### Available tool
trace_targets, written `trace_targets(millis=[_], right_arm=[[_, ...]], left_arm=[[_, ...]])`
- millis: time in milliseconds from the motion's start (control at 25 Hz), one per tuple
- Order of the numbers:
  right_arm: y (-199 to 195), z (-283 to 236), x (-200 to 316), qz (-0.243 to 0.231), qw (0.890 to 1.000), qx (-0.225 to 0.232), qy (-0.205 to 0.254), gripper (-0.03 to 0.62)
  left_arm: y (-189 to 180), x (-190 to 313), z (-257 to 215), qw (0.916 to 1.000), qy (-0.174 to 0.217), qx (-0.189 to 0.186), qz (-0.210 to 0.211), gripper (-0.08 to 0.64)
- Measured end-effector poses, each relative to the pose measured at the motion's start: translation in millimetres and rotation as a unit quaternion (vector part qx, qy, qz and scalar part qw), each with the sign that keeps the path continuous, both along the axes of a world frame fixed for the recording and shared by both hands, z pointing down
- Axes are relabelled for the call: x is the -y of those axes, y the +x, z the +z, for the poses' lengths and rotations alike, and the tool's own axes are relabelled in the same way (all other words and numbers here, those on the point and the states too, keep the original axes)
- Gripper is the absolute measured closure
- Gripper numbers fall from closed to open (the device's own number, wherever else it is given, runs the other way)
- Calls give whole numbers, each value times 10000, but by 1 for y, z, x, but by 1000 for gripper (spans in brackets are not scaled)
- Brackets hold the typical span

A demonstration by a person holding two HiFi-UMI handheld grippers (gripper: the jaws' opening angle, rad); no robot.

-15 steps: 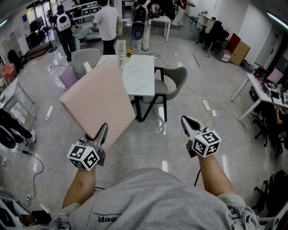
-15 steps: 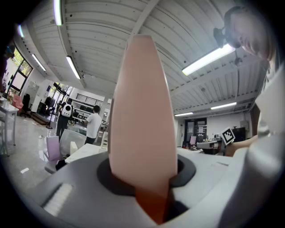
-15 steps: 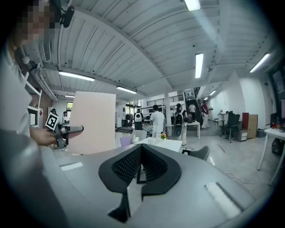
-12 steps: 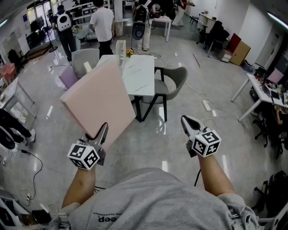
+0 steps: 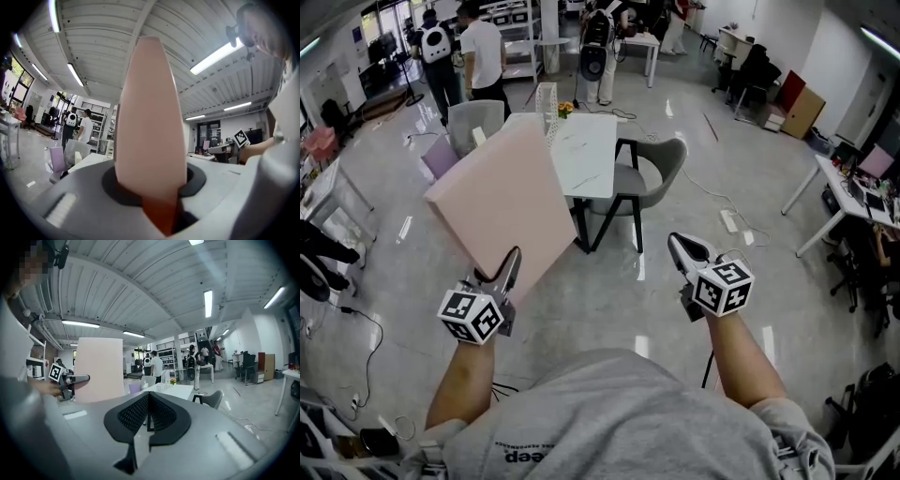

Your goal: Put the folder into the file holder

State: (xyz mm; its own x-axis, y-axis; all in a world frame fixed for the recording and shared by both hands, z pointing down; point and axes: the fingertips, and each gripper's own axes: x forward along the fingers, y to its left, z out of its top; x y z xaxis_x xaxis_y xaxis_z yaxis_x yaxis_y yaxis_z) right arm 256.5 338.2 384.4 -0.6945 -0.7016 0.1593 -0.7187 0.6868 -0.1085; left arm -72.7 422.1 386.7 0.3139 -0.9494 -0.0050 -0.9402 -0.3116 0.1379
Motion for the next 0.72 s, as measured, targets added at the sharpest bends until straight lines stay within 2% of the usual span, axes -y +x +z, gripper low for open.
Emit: trace_targets(millis=[400, 720], right_arm=[[39, 4, 17, -147, 9999, 14, 37, 589], [28, 16, 40, -173, 9998, 13, -32, 588]], left_arm=[[50, 8, 6, 9997, -26, 62, -229, 370], [46, 39, 15, 9999, -78, -92, -122, 370]])
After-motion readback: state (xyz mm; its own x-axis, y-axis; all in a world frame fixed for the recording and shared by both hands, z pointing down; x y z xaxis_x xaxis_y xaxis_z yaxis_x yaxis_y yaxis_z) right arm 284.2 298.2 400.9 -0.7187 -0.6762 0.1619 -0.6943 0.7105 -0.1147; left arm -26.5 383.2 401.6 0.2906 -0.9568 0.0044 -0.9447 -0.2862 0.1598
